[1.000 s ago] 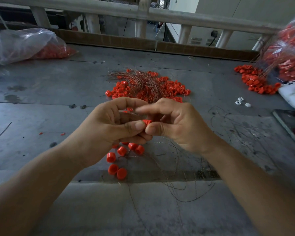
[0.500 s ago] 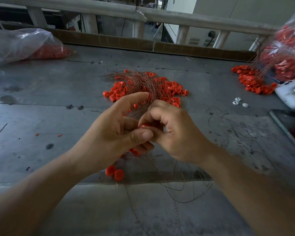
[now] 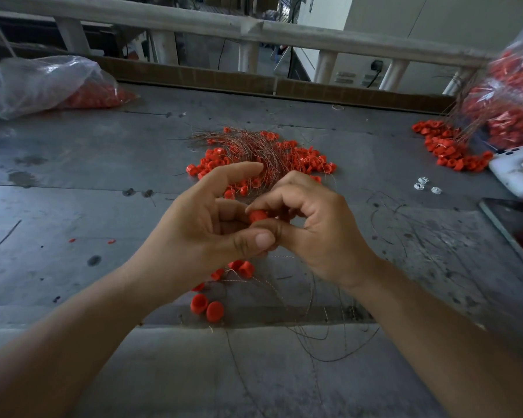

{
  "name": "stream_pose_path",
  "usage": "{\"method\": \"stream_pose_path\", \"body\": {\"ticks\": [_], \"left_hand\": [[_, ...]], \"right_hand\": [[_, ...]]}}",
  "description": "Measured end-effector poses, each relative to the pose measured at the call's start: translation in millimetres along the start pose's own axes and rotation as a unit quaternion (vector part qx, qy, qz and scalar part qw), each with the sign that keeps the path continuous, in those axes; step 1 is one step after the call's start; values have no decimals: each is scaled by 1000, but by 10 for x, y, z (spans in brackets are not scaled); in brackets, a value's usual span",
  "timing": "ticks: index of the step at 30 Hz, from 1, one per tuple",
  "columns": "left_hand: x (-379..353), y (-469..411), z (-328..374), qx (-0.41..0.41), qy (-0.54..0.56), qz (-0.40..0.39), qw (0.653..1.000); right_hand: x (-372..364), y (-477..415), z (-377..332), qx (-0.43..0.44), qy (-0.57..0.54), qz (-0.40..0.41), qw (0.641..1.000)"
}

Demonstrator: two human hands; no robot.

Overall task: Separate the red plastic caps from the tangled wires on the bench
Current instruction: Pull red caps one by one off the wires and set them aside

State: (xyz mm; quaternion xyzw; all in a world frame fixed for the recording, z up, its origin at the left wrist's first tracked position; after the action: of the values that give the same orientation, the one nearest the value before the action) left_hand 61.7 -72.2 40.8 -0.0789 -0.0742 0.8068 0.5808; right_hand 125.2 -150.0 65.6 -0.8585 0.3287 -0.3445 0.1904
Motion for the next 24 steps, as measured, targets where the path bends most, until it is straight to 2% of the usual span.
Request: {"method": "stream_pose_path", "body": {"ticks": [6, 10, 18, 20, 24], "left_hand": [[1, 6, -5, 8, 36, -33, 999], [104, -43, 33, -18, 11, 23, 1000], [358, -106, 34, -6, 125, 82, 989], [350, -111, 27, -2, 112, 76, 991], [411, -116, 29, -2, 16, 88, 996]], "right_hand": [[55, -2, -39, 30, 8, 12, 999], [34, 3, -50, 34, 15, -3, 999], [189, -26, 26, -20, -17, 10, 1000], [242, -41, 7, -26, -30, 14, 999], [324, -47, 34, -48, -14, 12, 999]]}}
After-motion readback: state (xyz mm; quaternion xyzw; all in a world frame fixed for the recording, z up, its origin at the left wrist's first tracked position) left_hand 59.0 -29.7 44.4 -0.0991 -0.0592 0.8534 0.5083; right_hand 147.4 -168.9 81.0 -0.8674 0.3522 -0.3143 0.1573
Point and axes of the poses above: each hand's wrist, its own y-axis away from the middle knuckle, its own x-axis out of the back of the hand, z = x × y, the point moved 8 cm from there along -y, towards the middle knuckle, and after that the axes turned 5 degrees about z, right-handed, at the moved point
